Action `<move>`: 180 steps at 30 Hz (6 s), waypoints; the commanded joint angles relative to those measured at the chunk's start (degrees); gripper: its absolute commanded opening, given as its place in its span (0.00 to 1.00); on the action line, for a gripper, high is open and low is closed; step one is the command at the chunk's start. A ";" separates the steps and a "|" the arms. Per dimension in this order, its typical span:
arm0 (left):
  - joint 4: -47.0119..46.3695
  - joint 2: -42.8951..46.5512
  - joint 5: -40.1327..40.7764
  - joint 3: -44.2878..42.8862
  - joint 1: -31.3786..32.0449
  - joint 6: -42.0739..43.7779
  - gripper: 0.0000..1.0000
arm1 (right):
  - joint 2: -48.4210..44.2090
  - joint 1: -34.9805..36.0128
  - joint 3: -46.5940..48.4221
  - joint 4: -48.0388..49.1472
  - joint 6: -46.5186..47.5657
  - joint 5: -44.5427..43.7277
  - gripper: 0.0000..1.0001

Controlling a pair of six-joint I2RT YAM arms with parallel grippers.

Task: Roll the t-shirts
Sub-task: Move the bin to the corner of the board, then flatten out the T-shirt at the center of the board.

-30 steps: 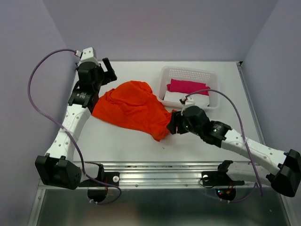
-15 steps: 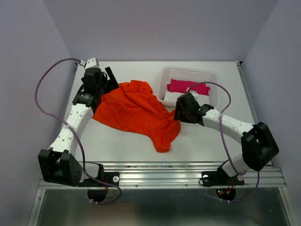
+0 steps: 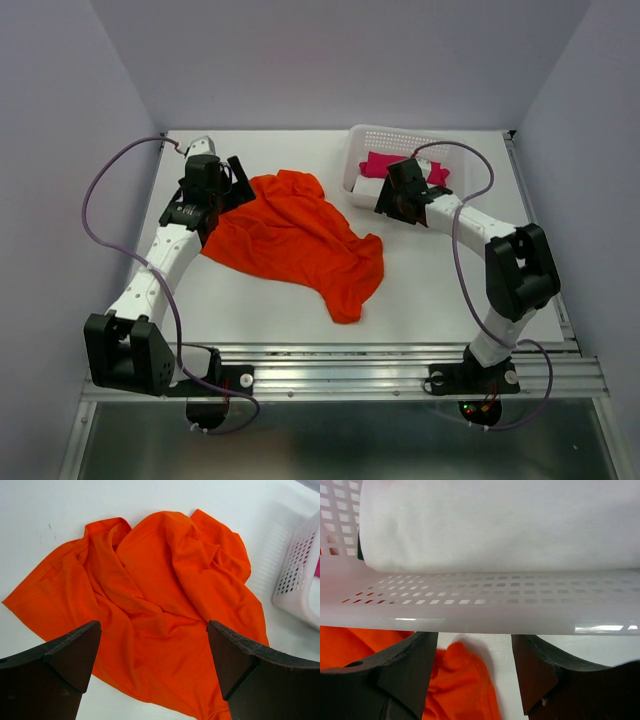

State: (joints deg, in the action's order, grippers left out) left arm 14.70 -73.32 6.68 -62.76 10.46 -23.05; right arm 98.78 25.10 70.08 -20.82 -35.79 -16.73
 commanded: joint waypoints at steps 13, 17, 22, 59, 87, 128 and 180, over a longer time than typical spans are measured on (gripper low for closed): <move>4.27 -0.32 2.11 5.37 -0.09 -6.91 0.99 | 12.92 -8.30 14.99 7.46 -2.43 1.00 0.68; 6.74 -1.83 3.69 6.07 0.00 -8.94 0.99 | 14.24 -10.77 16.22 8.25 -3.23 2.93 0.68; 7.97 -2.96 6.50 7.48 -0.09 -10.79 0.94 | 14.95 -11.39 17.10 8.60 -1.92 3.55 0.71; -2.39 -24.32 9.94 -0.34 -14.77 -10.62 0.46 | -2.98 -10.86 -4.17 10.71 0.55 17.87 0.83; 0.06 -25.66 10.37 -3.68 -14.85 -9.39 0.03 | -5.88 -10.26 -6.01 8.87 1.51 18.92 0.83; 8.84 -20.98 -1.58 -21.14 -14.77 -6.31 0.00 | -6.86 -0.21 3.24 4.83 1.33 19.81 0.01; 2.97 -16.32 0.18 10.20 -17.49 -13.69 0.72 | -27.50 -6.03 -22.45 -12.49 -5.43 20.33 0.74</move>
State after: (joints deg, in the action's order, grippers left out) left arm 21.43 -88.86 6.79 -53.39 -7.14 -35.11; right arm 71.72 19.14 48.31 -35.77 -39.99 2.76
